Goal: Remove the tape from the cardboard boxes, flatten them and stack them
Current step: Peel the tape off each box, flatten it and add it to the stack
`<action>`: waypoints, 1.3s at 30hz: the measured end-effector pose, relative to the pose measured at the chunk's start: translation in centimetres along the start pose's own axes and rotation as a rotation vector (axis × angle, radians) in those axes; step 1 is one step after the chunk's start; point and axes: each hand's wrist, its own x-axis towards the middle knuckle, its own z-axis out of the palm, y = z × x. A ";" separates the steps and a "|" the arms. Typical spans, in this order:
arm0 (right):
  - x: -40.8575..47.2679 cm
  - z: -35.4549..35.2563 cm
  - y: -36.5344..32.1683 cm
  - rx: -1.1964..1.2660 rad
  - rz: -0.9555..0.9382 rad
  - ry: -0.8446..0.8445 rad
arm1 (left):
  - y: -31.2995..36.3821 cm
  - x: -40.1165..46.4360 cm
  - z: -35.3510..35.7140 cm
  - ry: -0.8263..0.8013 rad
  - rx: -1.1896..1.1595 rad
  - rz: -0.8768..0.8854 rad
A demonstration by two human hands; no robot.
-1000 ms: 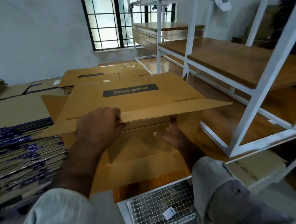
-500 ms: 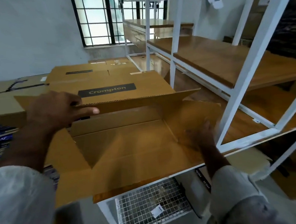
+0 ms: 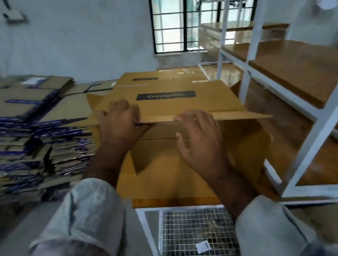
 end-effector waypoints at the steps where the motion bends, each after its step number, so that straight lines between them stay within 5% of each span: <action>1: 1.2 0.0 -1.1 -0.068 -0.055 0.012 | 0.4 -0.7 0.0 0.058 0.017 -0.040; 7: 5.4 2.2 -1.3 -0.227 0.051 -0.400 | 1.7 -5.7 1.6 0.259 -0.045 -0.130; 9: 5.7 2.4 -1.0 -0.251 0.062 -0.346 | 1.6 -7.1 2.7 0.129 -0.091 -0.142; 13: 6.1 2.2 -1.1 -0.261 0.081 -0.313 | 0.5 -7.1 5.2 -0.425 -0.032 -0.223; 17: 6.2 2.3 -1.3 -0.298 0.143 -0.310 | -2.5 -5.0 7.2 -0.571 0.035 -0.227; 25: 6.3 2.8 -2.3 -0.379 0.305 -0.282 | -7.3 -5.8 5.4 -0.365 0.102 -0.157; 33: 6.5 3.4 -2.5 -0.342 0.414 -0.344 | -23.7 -11.1 8.2 -0.134 -0.166 -0.267; 39: 5.9 3.7 -3.6 -0.309 0.441 -0.390 | -27.3 -8.5 9.1 -0.224 -0.277 -0.250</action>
